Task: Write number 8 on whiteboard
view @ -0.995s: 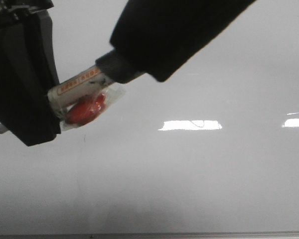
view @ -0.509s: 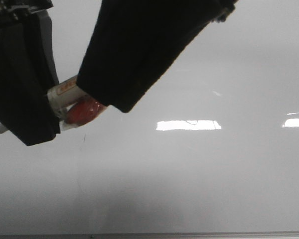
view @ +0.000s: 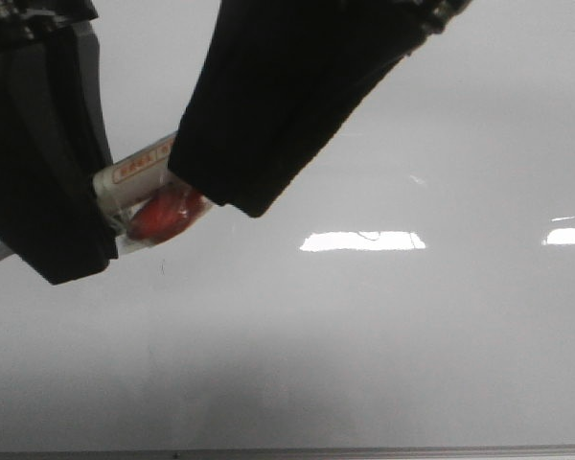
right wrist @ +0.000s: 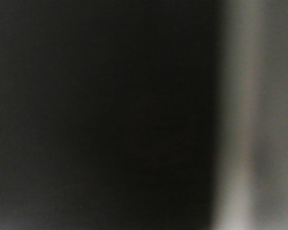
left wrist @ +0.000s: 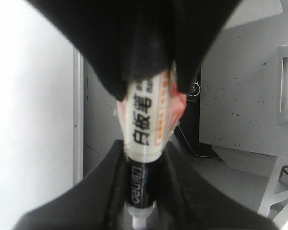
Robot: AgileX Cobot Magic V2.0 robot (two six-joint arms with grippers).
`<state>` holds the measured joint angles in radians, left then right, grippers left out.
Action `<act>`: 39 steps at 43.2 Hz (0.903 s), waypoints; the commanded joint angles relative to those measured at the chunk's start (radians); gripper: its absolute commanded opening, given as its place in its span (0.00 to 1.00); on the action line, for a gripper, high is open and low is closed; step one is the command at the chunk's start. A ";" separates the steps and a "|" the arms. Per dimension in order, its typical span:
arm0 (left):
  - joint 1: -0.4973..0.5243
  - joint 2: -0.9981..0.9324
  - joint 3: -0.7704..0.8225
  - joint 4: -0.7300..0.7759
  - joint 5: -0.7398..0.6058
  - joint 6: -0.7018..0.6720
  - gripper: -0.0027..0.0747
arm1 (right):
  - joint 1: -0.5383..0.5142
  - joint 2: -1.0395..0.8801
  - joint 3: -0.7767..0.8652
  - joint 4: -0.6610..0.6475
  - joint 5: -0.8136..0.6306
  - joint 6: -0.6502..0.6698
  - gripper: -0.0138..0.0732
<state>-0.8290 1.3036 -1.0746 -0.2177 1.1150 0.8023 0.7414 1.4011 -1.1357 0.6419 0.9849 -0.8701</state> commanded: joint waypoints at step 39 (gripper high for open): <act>0.371 -0.611 0.467 -0.261 -0.486 -0.224 0.01 | -0.308 -0.254 0.237 0.164 -0.251 -0.006 0.09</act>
<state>-0.4891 0.8090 -0.6403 -0.4124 0.7475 0.5898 0.4397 1.1521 -0.8748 0.7199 0.8114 -0.8701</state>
